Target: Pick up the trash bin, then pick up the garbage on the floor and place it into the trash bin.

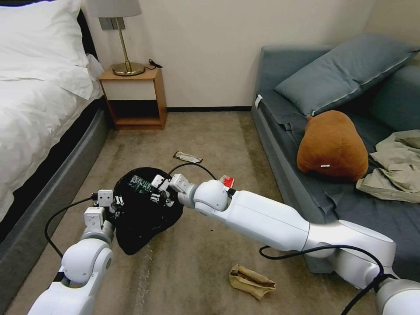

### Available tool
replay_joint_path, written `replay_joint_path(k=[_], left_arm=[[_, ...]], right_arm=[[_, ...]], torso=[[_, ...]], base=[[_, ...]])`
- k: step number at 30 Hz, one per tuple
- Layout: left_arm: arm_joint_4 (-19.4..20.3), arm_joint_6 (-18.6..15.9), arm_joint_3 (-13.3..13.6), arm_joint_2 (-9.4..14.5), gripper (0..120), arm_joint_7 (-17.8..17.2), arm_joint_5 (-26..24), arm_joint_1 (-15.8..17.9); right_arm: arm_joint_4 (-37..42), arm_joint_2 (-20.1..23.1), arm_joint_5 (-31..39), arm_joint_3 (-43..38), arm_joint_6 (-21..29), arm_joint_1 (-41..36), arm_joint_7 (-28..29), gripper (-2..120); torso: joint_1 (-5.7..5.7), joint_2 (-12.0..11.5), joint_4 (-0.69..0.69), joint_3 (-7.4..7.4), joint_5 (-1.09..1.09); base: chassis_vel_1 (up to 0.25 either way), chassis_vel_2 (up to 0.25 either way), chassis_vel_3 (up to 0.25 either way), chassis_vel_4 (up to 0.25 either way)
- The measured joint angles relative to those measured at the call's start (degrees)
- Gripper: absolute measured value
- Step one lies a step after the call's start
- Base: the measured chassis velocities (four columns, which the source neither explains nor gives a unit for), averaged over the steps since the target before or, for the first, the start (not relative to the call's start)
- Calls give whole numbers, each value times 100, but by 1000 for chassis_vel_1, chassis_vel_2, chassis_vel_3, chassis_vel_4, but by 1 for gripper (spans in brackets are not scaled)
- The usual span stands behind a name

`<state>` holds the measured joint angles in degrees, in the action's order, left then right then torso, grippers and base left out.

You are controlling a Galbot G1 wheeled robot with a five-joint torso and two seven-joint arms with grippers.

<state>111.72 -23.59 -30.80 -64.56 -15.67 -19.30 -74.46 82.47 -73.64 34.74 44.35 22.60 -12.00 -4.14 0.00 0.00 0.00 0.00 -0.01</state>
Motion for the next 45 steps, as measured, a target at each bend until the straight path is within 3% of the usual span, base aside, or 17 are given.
replay_joint_path(k=[7,10,13,21,24,31,37,42,45], left_arm=[[-196,105,-24,-28,3,16,14,59],[-244,137,-47,-35,3,20,16,68],[-357,195,-129,-41,3,32,3,91],[-398,229,-181,-29,3,93,-8,46],[-427,236,-199,-27,3,94,-31,100],[-460,238,-199,-20,3,95,-55,164],[-538,239,-141,-11,3,95,-52,207],[-618,233,-18,-9,3,95,-29,338],[-623,226,-8,-6,3,94,-29,352]], right_arm=[[66,108,-37,-106,-3,-74,0,76],[79,133,-35,-148,-3,-74,5,81],[128,252,-8,-303,13,-67,39,97],[183,587,53,-664,36,-27,68,100],[333,1079,149,-922,51,-4,86,100],[602,1746,232,-1473,52,-158,89,100],[832,2194,199,-2047,73,-724,115,100],[1134,2634,-188,-2418,108,-1708,41,100],[1177,2672,-233,-2450,109,-1805,17,100]], torso=[[0,0,0,0,1],[0,0,0,0,1],[0,0,0,0,1],[0,0,2,0,1],[0,0,0,0,2],[0,0,-1,0,2],[0,1,1,0,2],[0,1,-1,0,2],[0,1,-1,0,2]], base=[[0,0,0,0],[0,0,0,0],[0,0,0,0],[0,0,0,0],[0,0,0,0],[0,0,0,0],[0,0,0,0],[0,0,0,0],[0,0,0,0]])
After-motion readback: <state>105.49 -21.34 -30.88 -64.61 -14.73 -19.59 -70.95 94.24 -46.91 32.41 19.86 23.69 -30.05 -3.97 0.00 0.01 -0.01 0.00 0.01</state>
